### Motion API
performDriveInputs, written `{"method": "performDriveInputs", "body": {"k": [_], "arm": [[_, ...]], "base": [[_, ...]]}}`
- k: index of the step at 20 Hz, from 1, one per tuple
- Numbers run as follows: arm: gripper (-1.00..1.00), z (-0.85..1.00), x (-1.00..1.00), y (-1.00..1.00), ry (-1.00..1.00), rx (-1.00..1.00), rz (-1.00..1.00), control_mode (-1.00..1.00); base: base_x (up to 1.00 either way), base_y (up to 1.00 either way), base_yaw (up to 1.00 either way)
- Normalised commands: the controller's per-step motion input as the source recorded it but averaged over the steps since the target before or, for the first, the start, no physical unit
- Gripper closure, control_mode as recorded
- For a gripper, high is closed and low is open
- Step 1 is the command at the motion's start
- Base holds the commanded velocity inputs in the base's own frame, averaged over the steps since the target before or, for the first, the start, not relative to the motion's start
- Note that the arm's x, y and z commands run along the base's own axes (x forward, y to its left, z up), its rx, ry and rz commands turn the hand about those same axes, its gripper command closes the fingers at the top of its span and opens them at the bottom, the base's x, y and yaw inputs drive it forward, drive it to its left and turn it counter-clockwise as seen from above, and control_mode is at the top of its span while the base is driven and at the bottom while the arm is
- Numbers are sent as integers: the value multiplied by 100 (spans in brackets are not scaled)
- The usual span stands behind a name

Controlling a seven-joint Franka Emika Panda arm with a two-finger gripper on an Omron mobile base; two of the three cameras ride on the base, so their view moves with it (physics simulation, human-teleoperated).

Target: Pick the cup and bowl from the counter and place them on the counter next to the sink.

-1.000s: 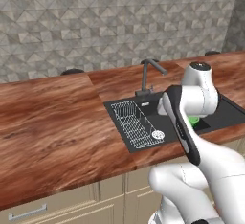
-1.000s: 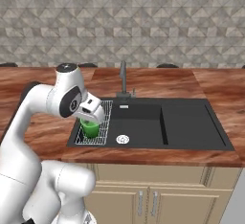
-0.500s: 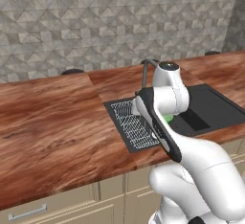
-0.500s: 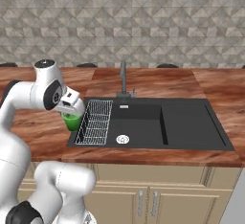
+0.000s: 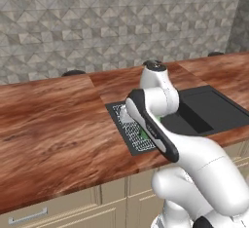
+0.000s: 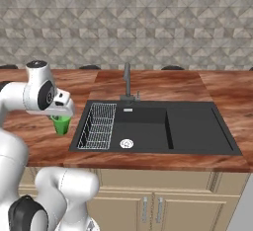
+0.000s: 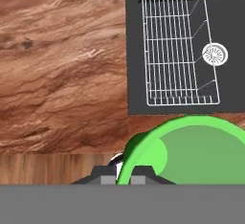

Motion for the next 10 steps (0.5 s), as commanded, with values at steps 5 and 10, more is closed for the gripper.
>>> {"method": "performDriveInputs", "body": {"k": [5, 10], "arm": [[100, -41, 18, 37, -7, 0, 19, -100], [100, -42, 30, 42, -4, 0, 12, -100]], "base": [[0, 0, 0], [0, 0, 0]]}}
